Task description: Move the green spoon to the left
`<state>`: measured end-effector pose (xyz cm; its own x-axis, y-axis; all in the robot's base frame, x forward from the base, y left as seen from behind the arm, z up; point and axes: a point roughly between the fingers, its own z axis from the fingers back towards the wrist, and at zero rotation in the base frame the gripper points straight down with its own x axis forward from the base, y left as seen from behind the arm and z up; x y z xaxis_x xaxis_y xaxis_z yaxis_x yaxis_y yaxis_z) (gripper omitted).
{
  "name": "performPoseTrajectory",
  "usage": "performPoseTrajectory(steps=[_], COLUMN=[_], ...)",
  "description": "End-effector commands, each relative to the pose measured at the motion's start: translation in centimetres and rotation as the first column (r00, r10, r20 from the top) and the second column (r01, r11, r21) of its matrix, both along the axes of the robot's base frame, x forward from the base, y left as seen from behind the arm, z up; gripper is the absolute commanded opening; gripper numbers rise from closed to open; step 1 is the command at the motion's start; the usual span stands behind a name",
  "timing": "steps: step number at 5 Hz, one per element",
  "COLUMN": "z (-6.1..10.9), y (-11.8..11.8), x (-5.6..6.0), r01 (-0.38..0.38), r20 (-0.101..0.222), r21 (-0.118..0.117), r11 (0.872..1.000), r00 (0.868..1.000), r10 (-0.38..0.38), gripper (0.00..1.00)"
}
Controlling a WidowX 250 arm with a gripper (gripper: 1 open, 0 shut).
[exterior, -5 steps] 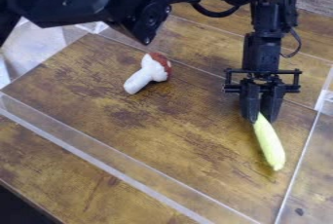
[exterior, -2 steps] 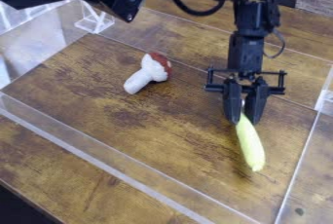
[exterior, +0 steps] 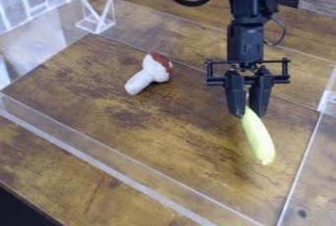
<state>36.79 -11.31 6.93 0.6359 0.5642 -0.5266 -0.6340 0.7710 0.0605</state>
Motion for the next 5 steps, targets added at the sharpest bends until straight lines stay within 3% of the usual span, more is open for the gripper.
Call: performPoseTrajectory(steps=[1, 2, 3, 5], z=[4.9, 4.3, 4.6, 6.5], y=[-1.1, -2.7, -1.8, -0.4], x=[0.5, 0.6, 0.7, -0.6], r01=[-0.003, 0.015, 0.008, 0.138], r20=[0.150, 0.151, 0.166, 0.197], r21=[-0.037, -0.034, -0.046, -0.066], r11=[0.999, 0.999, 0.999, 0.988], r00=[0.989, 0.988, 0.986, 0.973], r10=[0.009, -0.010, -0.001, -0.122], gripper=[0.00, 0.00, 0.00, 0.00])
